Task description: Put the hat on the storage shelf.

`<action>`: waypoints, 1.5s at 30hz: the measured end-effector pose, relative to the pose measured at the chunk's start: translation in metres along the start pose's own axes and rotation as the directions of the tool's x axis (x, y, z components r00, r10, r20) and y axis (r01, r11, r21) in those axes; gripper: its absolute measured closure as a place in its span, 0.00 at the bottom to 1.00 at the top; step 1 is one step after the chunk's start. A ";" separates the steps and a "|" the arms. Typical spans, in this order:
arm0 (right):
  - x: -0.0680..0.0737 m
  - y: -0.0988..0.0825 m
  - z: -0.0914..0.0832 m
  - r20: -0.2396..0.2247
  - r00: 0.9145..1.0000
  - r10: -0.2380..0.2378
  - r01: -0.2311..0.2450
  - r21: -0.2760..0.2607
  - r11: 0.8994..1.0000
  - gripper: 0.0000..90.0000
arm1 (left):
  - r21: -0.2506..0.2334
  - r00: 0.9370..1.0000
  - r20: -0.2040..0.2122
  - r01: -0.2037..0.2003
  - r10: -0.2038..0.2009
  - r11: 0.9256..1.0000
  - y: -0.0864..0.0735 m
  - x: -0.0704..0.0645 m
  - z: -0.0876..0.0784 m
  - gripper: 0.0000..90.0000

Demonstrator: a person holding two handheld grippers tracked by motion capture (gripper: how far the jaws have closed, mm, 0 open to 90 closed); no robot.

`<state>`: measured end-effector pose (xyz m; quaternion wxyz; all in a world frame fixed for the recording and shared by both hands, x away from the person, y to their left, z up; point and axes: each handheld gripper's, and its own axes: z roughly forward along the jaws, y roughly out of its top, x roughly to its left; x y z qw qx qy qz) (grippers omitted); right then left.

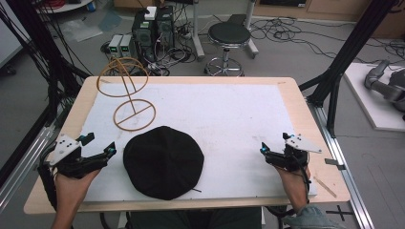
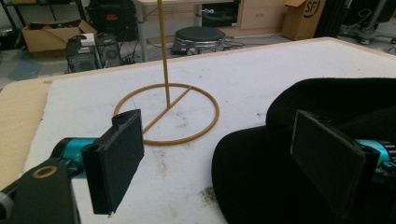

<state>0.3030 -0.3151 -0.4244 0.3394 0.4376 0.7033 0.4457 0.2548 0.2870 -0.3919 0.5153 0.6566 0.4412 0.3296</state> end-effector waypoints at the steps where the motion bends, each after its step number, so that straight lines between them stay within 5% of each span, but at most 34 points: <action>1: 0.000 0.000 0.000 0.000 1.000 0.000 0.000 0.000 1.000 0.14 | 0.003 1.000 -0.001 -0.001 0.001 1.000 0.000 0.000 0.000 0.20; 33: 0.000 0.000 0.000 0.001 1.000 -0.002 0.002 0.004 1.000 0.14 | -0.001 1.000 0.004 -0.009 0.009 1.000 0.001 -0.001 0.000 0.20; 40: 0.000 0.000 0.000 0.000 1.000 0.002 -0.002 0.002 1.000 0.14 | -0.009 0.999 0.034 -0.034 0.034 0.999 0.003 -0.007 0.001 0.20; 45: 0.001 0.000 0.001 -0.005 1.000 0.002 -0.002 0.005 1.000 0.14 | -0.032 0.992 0.105 -0.066 0.069 0.997 0.007 -0.017 0.005 0.20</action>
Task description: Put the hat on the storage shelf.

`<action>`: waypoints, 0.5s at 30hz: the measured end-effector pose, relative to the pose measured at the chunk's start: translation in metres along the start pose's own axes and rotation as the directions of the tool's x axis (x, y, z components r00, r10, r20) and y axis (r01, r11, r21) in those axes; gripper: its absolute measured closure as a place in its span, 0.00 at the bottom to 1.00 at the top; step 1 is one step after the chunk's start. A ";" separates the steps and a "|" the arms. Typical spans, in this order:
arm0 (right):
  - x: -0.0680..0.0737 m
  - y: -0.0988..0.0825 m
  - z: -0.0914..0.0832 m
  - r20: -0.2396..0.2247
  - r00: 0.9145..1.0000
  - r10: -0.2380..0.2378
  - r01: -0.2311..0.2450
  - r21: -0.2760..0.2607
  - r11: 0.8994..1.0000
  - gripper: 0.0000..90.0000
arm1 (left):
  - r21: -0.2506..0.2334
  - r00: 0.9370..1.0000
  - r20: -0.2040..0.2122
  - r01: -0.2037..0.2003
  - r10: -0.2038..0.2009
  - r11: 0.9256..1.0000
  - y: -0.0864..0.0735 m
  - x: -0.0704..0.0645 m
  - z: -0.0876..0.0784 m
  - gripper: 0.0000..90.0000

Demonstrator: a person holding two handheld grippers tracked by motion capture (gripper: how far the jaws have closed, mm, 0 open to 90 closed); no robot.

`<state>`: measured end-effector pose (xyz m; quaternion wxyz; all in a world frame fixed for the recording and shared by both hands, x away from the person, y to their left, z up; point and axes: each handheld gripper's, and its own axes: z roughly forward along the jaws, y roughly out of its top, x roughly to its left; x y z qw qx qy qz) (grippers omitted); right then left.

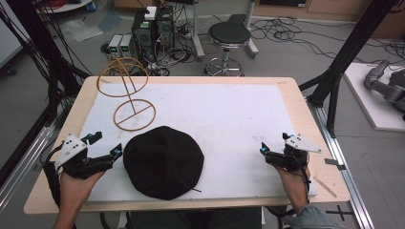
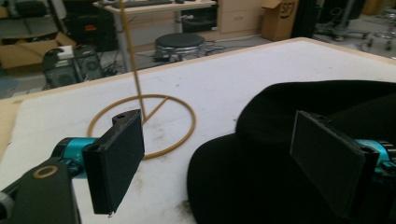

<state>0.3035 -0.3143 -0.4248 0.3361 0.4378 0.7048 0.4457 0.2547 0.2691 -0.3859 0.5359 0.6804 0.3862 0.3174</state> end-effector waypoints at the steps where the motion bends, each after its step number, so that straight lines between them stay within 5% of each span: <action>1: 0.000 0.000 0.000 0.000 1.000 0.000 0.000 0.000 1.000 0.14 | 0.000 1.000 0.000 0.000 0.000 1.000 0.000 0.000 0.000 0.20; 6: 0.000 0.000 0.000 0.002 1.000 -0.004 0.004 0.002 1.000 0.14 | -0.021 0.996 0.077 -0.043 0.044 0.999 0.010 -0.011 0.009 0.20; 15: 0.000 0.000 -0.002 0.001 1.000 0.000 0.000 -0.002 1.000 0.14 | -0.022 0.978 0.186 -0.096 0.099 0.995 0.021 -0.040 0.029 0.20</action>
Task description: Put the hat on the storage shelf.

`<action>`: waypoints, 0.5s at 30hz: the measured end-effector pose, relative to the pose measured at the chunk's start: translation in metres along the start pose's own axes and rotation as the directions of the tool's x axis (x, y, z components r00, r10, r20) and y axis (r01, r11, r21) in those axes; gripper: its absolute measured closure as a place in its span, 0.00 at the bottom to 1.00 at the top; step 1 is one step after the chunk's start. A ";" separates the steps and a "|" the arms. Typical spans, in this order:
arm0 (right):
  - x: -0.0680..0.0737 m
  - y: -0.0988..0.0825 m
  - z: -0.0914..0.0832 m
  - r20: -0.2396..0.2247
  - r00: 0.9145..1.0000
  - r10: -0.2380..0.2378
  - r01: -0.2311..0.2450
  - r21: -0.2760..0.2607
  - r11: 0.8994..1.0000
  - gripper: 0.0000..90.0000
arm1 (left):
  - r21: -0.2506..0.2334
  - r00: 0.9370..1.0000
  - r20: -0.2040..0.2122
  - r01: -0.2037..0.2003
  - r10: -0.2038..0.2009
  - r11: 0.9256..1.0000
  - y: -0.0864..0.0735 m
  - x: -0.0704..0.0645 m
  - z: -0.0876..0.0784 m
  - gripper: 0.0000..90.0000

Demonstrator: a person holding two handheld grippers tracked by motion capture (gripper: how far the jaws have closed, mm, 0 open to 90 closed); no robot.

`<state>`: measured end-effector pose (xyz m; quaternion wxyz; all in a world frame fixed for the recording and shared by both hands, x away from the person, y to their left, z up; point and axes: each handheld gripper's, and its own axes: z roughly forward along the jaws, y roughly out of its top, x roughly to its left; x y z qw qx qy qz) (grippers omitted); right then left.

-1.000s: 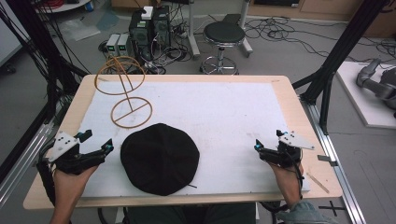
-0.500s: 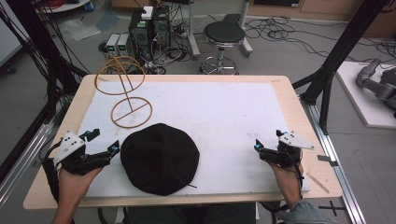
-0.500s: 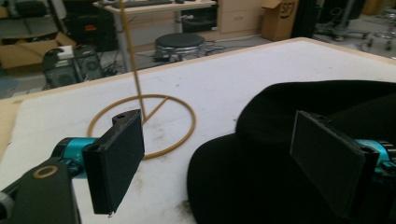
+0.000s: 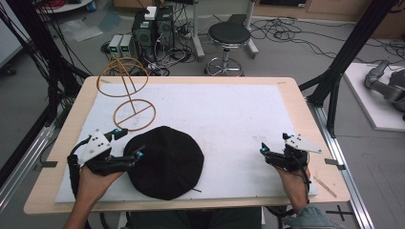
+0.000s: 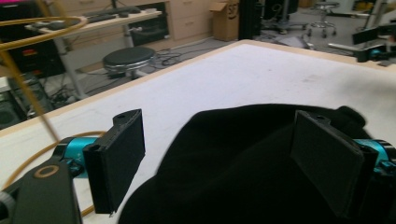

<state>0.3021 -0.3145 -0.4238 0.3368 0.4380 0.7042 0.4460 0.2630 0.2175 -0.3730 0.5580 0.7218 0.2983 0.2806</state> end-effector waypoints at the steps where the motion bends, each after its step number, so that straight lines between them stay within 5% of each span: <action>1: 0.000 0.000 0.000 0.000 1.000 0.000 0.000 0.000 1.000 0.14 | 0.000 1.000 0.009 -0.005 0.005 1.000 0.001 -0.003 0.003 0.20; 15: 0.000 0.000 -0.001 -0.002 1.000 -0.004 0.004 -0.002 1.000 0.14 | 0.027 0.988 0.149 -0.041 0.036 0.999 0.009 -0.032 0.028 0.20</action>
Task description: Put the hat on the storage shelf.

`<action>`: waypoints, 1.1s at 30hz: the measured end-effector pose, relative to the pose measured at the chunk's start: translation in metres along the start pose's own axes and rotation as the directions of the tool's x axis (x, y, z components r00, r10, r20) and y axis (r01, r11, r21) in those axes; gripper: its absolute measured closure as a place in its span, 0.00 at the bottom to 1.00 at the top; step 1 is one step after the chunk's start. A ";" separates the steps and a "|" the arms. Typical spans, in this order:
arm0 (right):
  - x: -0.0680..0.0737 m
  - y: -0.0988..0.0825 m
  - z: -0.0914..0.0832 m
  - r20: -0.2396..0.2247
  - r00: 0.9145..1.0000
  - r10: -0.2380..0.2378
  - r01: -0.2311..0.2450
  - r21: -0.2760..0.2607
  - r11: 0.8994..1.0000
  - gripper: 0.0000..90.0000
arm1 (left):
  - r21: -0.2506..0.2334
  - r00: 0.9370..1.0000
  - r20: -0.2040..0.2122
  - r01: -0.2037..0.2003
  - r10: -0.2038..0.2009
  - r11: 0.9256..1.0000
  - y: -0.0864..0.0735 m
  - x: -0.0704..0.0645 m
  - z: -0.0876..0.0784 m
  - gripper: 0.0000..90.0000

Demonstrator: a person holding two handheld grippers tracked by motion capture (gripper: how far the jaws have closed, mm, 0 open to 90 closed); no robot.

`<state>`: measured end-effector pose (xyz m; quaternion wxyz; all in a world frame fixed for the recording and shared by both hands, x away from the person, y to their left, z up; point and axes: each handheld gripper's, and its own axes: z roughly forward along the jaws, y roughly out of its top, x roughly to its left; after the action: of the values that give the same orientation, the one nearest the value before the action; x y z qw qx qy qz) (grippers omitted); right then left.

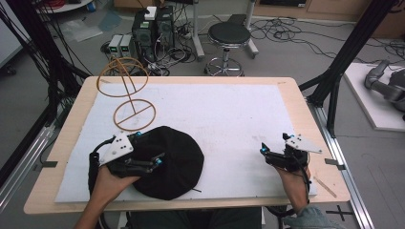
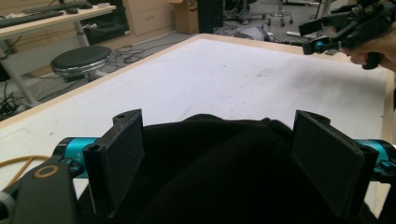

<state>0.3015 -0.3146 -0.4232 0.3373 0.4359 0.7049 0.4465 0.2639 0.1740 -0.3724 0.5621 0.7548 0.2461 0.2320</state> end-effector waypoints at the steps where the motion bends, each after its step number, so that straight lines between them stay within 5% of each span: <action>1: 0.000 0.000 0.000 0.000 1.000 0.003 -0.003 0.001 1.000 0.14 | 0.003 1.000 0.016 -0.005 0.005 1.000 0.001 -0.003 0.003 0.20; 13: 0.000 0.000 0.000 -0.005 1.000 0.004 -0.004 -0.005 1.000 0.14 | 0.018 0.997 0.066 -0.035 0.033 0.999 -0.001 -0.015 0.018 0.20; 22: 0.000 0.000 -0.001 -0.005 1.000 0.004 -0.004 -0.004 1.000 0.14 | 0.073 0.997 0.053 -0.067 0.063 0.995 -0.008 -0.020 0.027 0.22; 33: -0.001 0.000 -0.001 -0.001 1.000 0.000 0.000 -0.012 1.000 0.14 | 0.108 0.997 0.049 -0.065 0.060 0.992 -0.015 -0.017 0.028 0.50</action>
<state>0.3010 -0.3161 -0.4222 0.3393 0.4338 0.7024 0.4508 0.2662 0.1464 -0.3956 0.5177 0.7969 0.2218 0.2183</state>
